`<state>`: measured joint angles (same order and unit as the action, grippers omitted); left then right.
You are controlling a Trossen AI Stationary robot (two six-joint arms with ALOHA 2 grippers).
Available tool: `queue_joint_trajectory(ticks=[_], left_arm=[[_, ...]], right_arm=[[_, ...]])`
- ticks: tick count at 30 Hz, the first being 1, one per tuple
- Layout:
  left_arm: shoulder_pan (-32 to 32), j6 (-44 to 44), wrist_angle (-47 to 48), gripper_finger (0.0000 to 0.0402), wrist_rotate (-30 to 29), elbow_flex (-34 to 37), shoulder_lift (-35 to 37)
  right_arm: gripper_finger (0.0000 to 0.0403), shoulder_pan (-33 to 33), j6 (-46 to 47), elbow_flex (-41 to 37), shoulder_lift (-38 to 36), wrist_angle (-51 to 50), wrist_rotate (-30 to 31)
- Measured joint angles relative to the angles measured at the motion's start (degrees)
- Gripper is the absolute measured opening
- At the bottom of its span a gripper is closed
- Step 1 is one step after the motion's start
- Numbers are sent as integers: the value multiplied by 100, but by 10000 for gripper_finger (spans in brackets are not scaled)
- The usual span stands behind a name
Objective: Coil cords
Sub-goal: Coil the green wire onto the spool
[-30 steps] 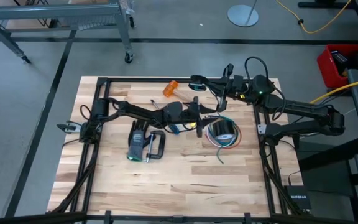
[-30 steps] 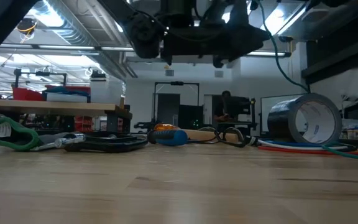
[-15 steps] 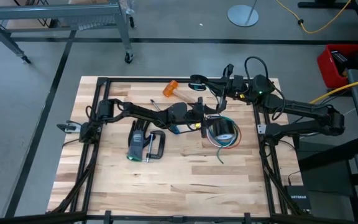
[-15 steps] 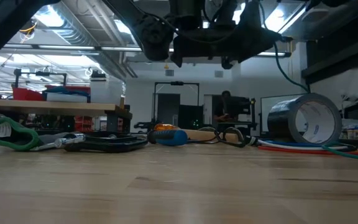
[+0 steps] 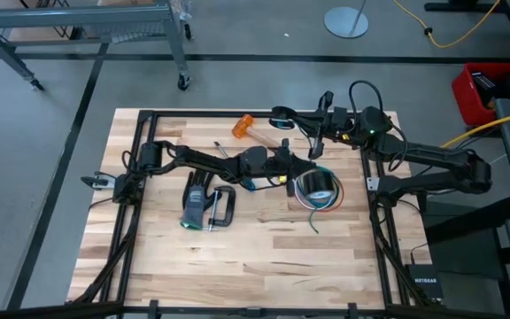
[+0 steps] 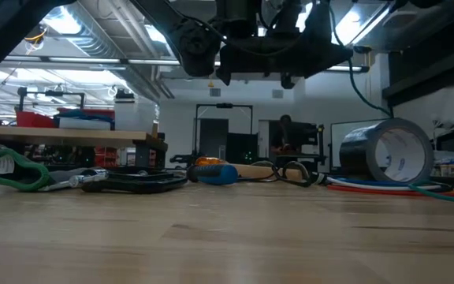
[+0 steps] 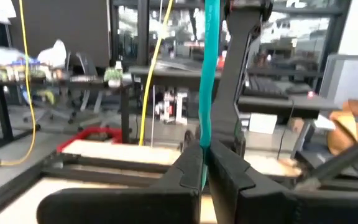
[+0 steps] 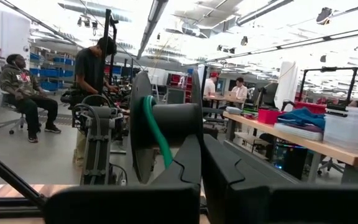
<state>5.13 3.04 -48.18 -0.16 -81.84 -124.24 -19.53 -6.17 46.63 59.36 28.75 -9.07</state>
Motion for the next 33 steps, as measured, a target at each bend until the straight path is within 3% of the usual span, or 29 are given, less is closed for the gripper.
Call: queue_joint_trajectory(ticks=[7, 17, 26, 33], left_arm=[[6, 522, 485, 3, -3, 0, 12], [142, 622, 1573, 2, -4, 4, 93], [493, 624, 1782, 1, -46, 11, 135], [854, 894, 1771, 0, -45, 13, 135]], right_arm=[[1, 0, -238, 0, -696, -1147, 437], [1, 0, -206, 0, -2268, -3371, 995], [1, 2, 658, 2, -3115, -5096, 952], [1, 2, 1214, 4, -3205, -6358, 651]])
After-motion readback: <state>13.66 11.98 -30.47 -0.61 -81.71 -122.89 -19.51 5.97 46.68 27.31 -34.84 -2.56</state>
